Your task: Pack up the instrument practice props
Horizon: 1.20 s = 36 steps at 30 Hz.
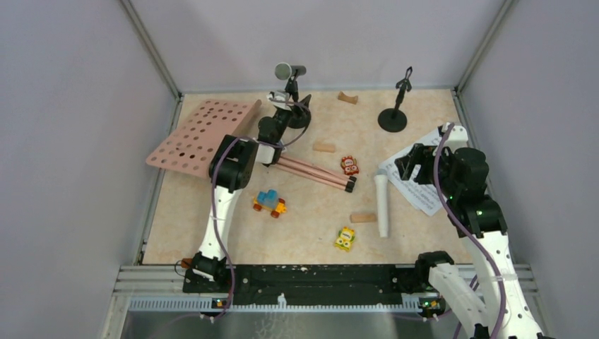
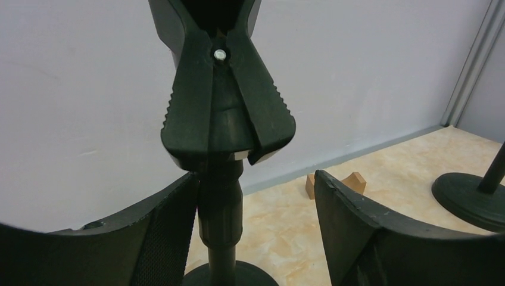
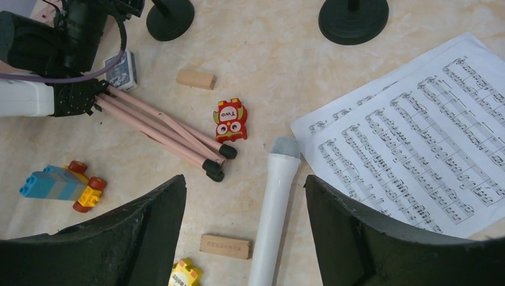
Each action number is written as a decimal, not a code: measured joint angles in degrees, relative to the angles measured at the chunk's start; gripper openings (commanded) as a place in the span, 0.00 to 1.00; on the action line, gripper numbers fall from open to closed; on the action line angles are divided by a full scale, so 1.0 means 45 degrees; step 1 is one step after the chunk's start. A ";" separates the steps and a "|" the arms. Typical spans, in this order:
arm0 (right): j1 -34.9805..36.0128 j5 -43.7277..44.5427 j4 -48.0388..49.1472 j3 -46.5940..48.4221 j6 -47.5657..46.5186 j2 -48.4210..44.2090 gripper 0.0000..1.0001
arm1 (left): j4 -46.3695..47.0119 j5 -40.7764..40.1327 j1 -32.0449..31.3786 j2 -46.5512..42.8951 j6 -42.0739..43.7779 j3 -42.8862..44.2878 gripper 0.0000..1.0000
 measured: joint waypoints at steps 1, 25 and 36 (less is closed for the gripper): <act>0.0000 0.0005 0.0000 0.0000 -0.0005 0.0015 0.72 | -0.0068 0.0015 0.0000 0.0024 0.0000 0.0083 0.73; 0.0000 0.0000 0.0000 0.0000 -0.0131 -0.0010 0.66 | -0.1957 0.1039 0.0121 0.0515 0.0034 0.1535 0.00; 0.0000 -0.0253 -0.0024 0.0000 -0.0068 -0.0345 0.66 | -0.1209 0.2545 0.0058 -0.0821 -0.0767 -0.0661 0.00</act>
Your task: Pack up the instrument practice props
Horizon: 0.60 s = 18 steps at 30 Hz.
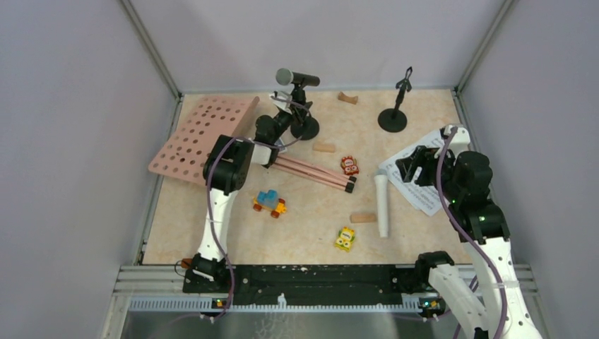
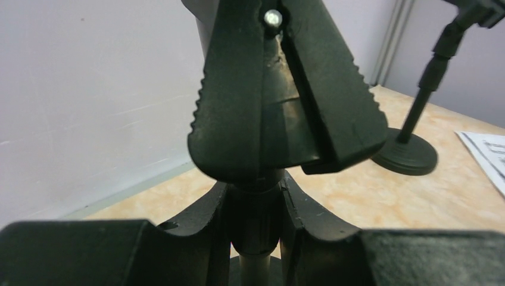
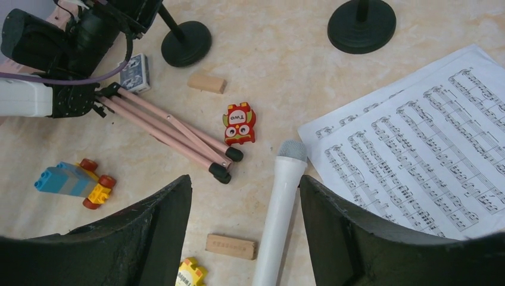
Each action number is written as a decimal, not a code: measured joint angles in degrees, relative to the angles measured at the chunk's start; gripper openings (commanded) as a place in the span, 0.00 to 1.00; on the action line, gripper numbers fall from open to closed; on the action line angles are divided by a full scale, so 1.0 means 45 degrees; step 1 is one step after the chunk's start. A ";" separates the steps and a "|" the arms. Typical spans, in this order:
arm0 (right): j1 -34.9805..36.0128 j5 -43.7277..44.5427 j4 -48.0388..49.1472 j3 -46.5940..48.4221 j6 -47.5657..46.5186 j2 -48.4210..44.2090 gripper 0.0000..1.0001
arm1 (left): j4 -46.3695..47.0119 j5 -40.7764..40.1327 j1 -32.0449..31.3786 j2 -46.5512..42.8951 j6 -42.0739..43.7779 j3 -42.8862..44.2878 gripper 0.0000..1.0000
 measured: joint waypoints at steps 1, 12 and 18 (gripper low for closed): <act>0.0000 -0.0053 -0.0010 0.0000 0.0024 -0.0078 0.66 | -0.0024 0.0136 -0.0024 -0.0267 -0.0044 -0.0296 0.00; 0.0000 -0.0588 -0.0758 0.0024 0.0214 -0.1224 0.66 | 0.0350 0.0874 -0.0923 -0.5916 -0.0432 -0.4619 0.00; 0.0000 -0.0797 -0.1224 0.0151 0.0228 -0.1758 0.66 | 0.0233 0.0792 -0.2934 -0.9792 0.0272 -0.8374 0.00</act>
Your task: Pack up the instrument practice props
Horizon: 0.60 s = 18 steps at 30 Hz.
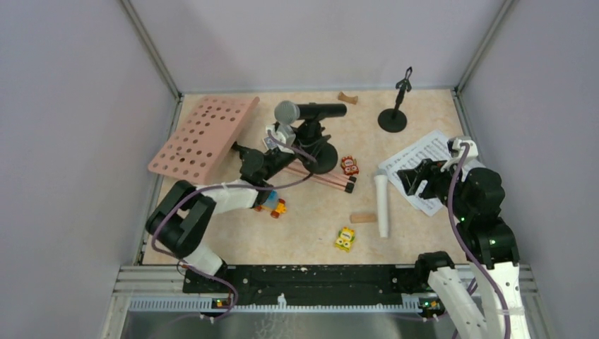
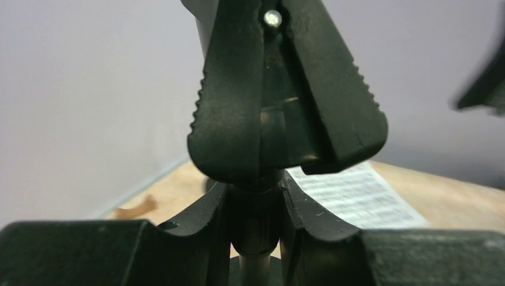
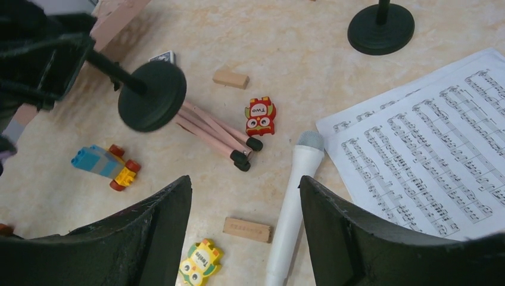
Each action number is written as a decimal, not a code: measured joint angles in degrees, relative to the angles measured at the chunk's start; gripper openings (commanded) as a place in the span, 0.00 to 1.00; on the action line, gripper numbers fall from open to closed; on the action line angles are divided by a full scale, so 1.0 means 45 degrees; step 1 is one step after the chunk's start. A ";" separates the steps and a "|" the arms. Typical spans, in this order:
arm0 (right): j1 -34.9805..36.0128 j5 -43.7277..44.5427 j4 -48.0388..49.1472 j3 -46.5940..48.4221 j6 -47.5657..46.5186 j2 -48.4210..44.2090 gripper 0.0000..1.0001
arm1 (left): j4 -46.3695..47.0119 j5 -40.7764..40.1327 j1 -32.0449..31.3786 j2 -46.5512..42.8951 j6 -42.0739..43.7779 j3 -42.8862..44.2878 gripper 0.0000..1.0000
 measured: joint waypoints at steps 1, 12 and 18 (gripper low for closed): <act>0.0000 -0.0010 -0.0073 0.0000 0.0000 -0.0053 0.66 | -0.0194 -0.0015 -0.0398 -0.0602 0.0146 -0.0602 0.00; 0.0000 -0.0403 -0.0345 -0.0019 0.0102 -0.0228 0.66 | -0.1579 -0.0398 -0.3269 -0.5634 0.1020 -0.6076 0.00; 0.0000 -0.0695 -0.0306 -0.0228 0.0389 -0.0233 0.66 | -0.0811 -0.0661 -0.3351 -0.4575 0.0811 -0.7480 0.00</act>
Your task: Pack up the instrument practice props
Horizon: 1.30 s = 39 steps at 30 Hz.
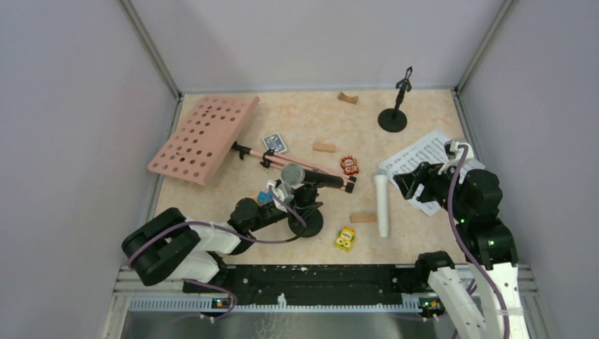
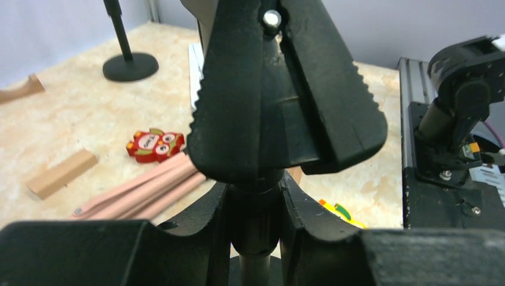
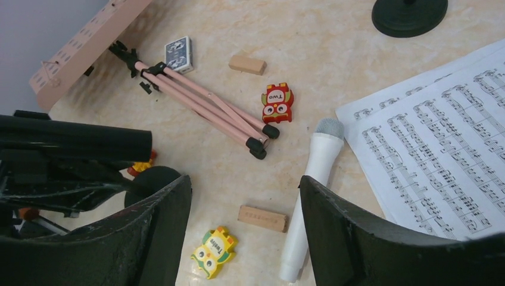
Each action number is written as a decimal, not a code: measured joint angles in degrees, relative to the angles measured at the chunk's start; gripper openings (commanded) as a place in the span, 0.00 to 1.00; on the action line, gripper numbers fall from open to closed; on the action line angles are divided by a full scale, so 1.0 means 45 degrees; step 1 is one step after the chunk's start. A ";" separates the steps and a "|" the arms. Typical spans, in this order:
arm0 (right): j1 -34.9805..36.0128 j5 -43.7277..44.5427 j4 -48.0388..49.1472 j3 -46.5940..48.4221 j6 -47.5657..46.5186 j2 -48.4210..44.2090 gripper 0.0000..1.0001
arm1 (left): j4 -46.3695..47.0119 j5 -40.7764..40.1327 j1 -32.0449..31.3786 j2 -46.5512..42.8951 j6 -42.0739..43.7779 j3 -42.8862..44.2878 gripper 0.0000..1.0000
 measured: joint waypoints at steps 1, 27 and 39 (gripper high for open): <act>0.0000 -0.0029 0.0024 -0.0044 0.0029 -0.0005 0.66 | 0.0282 -0.0019 0.0000 0.0393 -0.0024 -0.0073 0.00; 0.0000 -0.0005 -0.0461 -0.0044 0.0126 -0.0291 0.67 | 0.3196 0.0617 0.0000 0.6917 -0.0661 0.2399 0.71; 0.0000 -0.0505 0.0131 -0.0631 0.0248 -0.0325 0.72 | 0.3007 -0.0015 0.0000 0.5207 -0.0340 0.0083 0.99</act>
